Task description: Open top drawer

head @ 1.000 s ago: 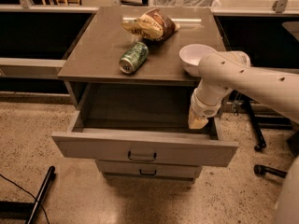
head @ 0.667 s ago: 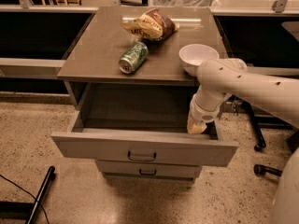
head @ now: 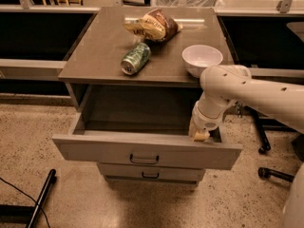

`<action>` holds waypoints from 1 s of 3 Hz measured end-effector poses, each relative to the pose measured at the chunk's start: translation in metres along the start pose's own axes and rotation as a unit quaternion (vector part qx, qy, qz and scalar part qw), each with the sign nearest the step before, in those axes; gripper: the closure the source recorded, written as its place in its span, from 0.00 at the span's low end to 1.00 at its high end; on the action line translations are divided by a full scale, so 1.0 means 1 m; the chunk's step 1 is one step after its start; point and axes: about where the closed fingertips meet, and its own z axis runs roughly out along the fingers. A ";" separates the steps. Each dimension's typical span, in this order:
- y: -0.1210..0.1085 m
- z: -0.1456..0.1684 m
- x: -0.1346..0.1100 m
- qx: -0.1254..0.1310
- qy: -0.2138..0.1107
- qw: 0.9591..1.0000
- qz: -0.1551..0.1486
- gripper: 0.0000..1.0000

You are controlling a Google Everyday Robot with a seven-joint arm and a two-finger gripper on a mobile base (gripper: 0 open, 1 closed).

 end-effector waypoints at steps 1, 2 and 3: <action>0.000 0.000 0.000 0.000 0.000 1.000 0.000 0.12; 0.000 0.000 0.000 0.000 0.000 1.000 0.000 0.00; 0.000 0.000 0.000 0.000 0.000 1.000 0.000 0.00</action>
Offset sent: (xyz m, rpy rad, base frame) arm 0.0000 0.0000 0.0000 0.0000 0.0000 0.0000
